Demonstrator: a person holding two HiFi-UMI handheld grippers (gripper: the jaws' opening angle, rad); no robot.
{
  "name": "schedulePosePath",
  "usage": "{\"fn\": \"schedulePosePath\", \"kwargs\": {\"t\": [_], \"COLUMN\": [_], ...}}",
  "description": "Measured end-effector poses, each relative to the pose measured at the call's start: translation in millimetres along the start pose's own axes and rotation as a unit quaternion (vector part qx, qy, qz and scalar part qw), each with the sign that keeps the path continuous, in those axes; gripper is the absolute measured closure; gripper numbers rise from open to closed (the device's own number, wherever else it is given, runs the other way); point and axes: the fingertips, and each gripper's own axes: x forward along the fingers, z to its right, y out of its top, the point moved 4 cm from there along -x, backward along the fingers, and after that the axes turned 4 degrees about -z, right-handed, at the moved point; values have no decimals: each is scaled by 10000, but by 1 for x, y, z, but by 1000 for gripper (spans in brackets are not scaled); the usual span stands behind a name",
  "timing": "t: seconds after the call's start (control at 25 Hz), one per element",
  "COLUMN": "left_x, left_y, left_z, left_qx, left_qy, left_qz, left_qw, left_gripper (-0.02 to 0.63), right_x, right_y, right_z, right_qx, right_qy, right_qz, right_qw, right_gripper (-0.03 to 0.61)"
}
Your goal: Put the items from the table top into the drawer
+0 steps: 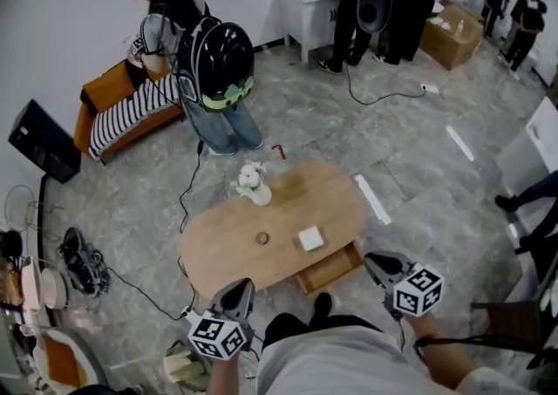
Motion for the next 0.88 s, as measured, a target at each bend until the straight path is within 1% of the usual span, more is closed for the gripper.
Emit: {"fn": "schedulePosePath", "kwargs": {"t": [0.24,0.36,0.56,0.76,0.88], "left_x": [13,24,40,54,68], "left_y": [5,11,18,21,23], "left_z": [-17,-29,-56,-87,-100], "left_qx": [20,45,64,129,239], "left_qy": [46,142,159,33,-168], "left_qz": [-155,-306,-487,-667,-742], "left_qw": [9999,9994,9987,9977,9968], "left_gripper": [614,614,614,613,612], "right_x": [20,32,50,70,85], "right_y": [1,2,5,3,5], "right_z": [3,2,1,-6,-5], "right_qx": [174,219,387,575,630], "right_qy": [22,12,-205,-445,-513], "right_qz": [-33,-67,-70,-38,-82], "right_qw": [9998,9997,9990,9973,9967], "right_gripper": [543,543,543,543,543]}}
